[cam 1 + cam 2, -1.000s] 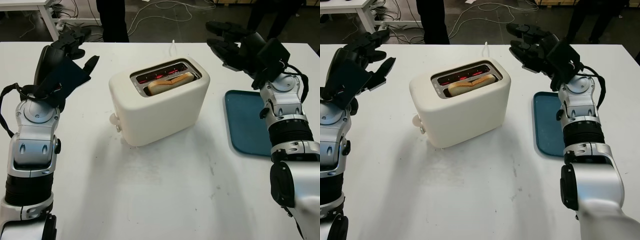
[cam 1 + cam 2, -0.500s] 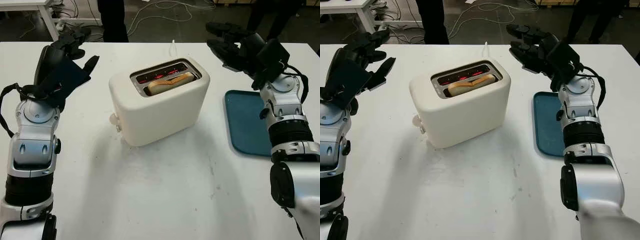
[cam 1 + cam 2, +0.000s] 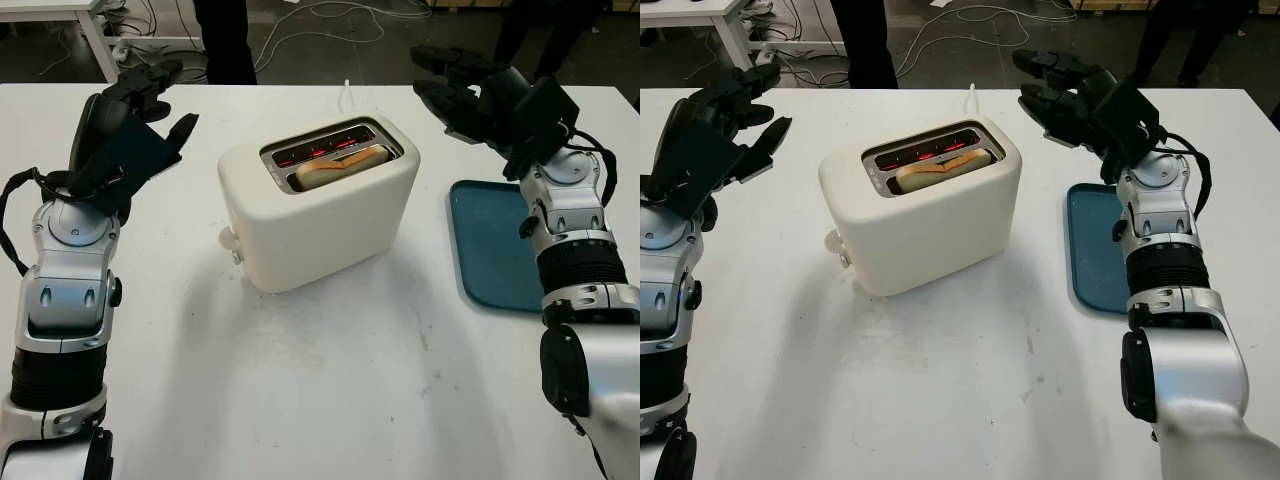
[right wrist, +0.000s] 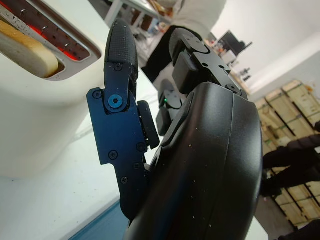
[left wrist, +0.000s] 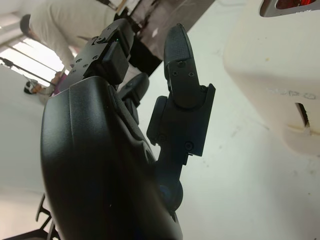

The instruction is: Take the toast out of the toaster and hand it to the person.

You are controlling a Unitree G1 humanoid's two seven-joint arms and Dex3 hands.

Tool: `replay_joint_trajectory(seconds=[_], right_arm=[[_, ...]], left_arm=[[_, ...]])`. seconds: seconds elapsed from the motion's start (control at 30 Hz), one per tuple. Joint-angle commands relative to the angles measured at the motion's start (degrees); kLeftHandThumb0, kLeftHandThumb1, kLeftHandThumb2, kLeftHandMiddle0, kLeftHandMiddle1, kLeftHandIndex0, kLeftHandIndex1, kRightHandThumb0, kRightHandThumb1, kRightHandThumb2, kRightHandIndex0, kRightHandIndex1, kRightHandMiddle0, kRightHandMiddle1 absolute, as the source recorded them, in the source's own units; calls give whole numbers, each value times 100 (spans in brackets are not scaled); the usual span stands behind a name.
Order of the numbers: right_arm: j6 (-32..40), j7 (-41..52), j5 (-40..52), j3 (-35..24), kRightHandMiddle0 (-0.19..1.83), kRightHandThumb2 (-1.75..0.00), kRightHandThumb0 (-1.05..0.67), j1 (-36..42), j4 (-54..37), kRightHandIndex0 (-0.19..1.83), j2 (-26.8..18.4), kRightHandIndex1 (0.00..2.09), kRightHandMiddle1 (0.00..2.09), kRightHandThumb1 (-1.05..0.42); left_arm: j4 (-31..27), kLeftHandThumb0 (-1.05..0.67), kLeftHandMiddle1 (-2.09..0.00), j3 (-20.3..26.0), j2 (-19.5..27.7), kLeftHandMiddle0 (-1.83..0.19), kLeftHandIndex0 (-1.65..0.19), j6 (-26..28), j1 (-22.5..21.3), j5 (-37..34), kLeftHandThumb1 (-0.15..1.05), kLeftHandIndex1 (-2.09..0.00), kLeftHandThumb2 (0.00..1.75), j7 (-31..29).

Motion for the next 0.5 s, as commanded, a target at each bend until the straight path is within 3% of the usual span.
replay_joint_trajectory(seconds=[0.0, 0.47], right_arm=[[68, -3, 59, 7, 44, -38, -64, 83, -101, 37, 29, 0, 1, -92], [259, 7, 95, 1, 42, -36, -63, 84, -182, 36, 65, 0, 0, -92]], left_arm=[[17, -49, -92, 33, 6, -6, -39, -75, -104, -30, 92, -13, 46, -21], [-52, -49, -91, 62, -50, -1, -36, 128, -74, -147, 92, -12, 47, -3]])
